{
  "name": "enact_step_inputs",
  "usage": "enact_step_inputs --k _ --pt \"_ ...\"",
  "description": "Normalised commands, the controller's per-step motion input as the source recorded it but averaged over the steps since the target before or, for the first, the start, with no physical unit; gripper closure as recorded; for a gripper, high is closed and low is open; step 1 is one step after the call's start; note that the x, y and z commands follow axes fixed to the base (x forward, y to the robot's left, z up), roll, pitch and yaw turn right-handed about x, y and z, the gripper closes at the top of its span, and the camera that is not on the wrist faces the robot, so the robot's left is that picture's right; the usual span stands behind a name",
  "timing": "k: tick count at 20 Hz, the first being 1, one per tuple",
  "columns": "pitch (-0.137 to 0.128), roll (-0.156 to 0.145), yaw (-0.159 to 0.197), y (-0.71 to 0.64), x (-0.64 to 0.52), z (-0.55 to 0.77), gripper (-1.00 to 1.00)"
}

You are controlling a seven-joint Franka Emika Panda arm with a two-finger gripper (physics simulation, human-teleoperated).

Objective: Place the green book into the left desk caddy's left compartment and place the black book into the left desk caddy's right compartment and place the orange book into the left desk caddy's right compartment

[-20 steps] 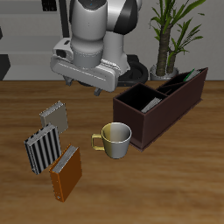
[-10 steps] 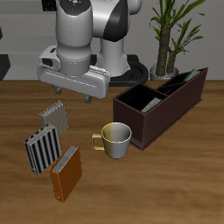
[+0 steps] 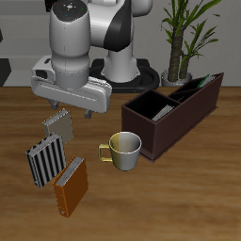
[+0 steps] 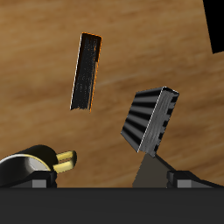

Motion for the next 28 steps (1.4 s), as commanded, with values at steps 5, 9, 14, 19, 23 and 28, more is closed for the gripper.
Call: enact_step_inputs --k 5,9,14,19,23,28 --pt "-0.013 0.009 0.018 0.04 0.16 -0.01 -1.0" --pt "-0.01 0.073 0.058 0.34 0.38 -0.15 -1.0" --pt "-0.013 0.071 0.012 0.03 0.24 -0.19 -1.0" --pt "0.008 0.036 0.006 -0.03 0.13 -0.13 -1.0" --pt "-0.011 0.058 0.019 -0.11 0.16 -0.12 -1.0" --pt "-0.028 -0.007 -0.042 -0.19 0.05 -0.1 -1.0"
